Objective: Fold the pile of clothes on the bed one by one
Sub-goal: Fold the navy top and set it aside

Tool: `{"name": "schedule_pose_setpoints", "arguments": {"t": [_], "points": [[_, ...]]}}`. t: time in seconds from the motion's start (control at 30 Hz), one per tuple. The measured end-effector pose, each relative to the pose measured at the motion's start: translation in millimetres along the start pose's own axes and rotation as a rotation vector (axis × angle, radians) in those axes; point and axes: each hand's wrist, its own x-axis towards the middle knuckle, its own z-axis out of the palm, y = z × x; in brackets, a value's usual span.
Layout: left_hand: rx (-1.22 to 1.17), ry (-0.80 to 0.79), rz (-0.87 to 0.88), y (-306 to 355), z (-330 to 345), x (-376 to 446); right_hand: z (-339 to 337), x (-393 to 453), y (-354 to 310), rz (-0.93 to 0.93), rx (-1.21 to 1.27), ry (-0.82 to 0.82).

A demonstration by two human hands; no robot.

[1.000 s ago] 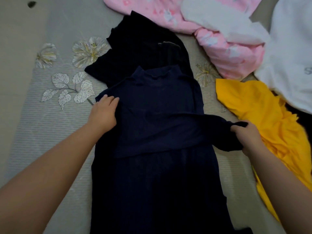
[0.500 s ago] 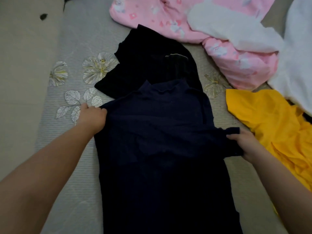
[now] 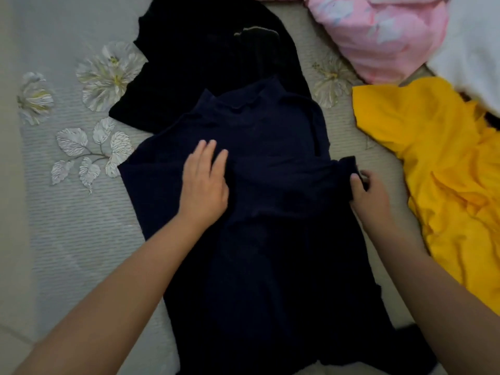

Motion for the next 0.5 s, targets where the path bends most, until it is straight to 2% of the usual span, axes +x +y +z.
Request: {"name": "schedule_pose_setpoints", "arguments": {"t": [0.07, 0.13, 0.23, 0.3, 0.4, 0.5], "points": [[-0.066, -0.061, 0.080, 38.8, 11.0, -8.0, -13.6, -27.5, 26.2, 0.020, 0.019, 0.026], [-0.111, -0.199, 0.101, 69.5, 22.5, -16.6, -27.8, -64.8, 61.8, 0.085, -0.070, -0.038], [-0.037, -0.391, 0.050, 93.1, 41.2, -28.6, -42.6, -122.2, 120.9, 0.123, -0.539, -0.282], [0.033, -0.449, 0.002, 101.3, 48.7, -33.2, -49.0, -146.3, 145.5, 0.111, -0.700, -0.347], [0.066, -0.433, -0.049, 110.9, 47.4, -32.6, -58.5, -143.7, 151.6, 0.121, -0.484, -0.310], [0.056, -0.375, 0.021, 125.3, 44.2, -28.4, -92.0, -108.3, 144.9, 0.125, -0.263, -0.242]]}}
